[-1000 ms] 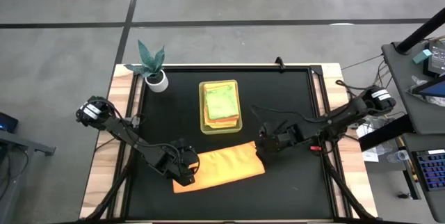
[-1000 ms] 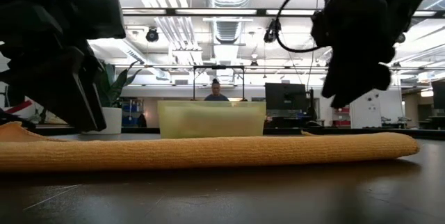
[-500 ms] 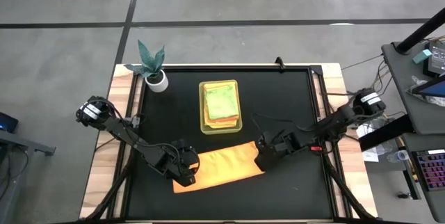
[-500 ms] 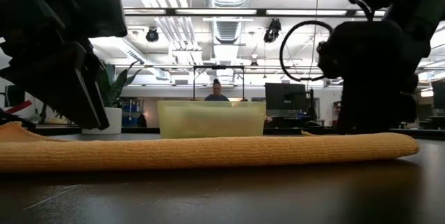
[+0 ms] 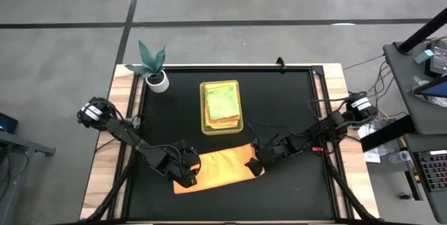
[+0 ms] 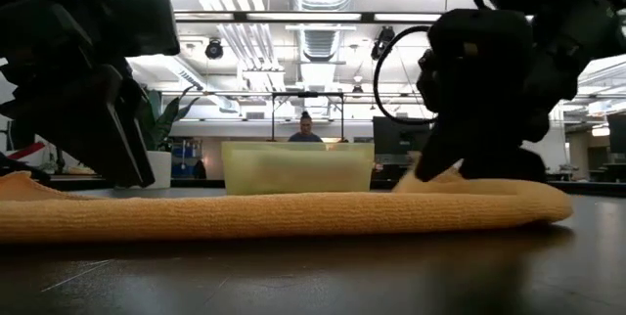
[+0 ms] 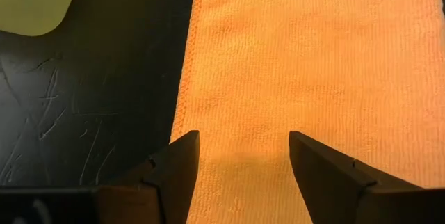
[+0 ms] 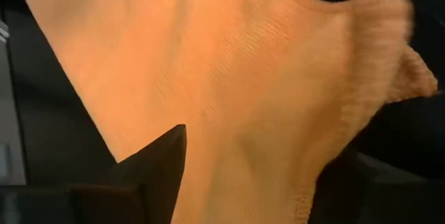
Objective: Fold microfiber towels
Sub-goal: Fold the orange microfiber cloth
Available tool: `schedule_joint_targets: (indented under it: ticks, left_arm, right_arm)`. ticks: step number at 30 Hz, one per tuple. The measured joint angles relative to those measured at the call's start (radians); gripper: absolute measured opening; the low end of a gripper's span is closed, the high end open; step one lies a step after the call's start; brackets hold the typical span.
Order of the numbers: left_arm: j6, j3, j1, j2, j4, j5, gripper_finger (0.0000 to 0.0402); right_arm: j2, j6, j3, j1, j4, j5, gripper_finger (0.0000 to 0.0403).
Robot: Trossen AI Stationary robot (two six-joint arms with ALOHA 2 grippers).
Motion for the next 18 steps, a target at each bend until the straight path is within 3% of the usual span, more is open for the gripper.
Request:
schedule_joint_targets:
  ticks: [5,14,18]
  left_arm:
    - [0.003,0.000,0.000,0.020,0.009,0.000,0.0207]
    - [0.009,0.003,0.000,0.021,0.007,-0.003,0.0207]
    - [0.063,0.022,-0.002,0.010,0.000,0.029,0.0207]
  right_arm:
    - [0.048,-0.003,0.002,-0.004,0.079,0.008,0.0202]
    - [0.036,-0.057,-0.002,-0.007,0.060,0.014,0.0028]
    - [0.003,-0.070,-0.002,-0.007,0.018,0.012,0.0014]
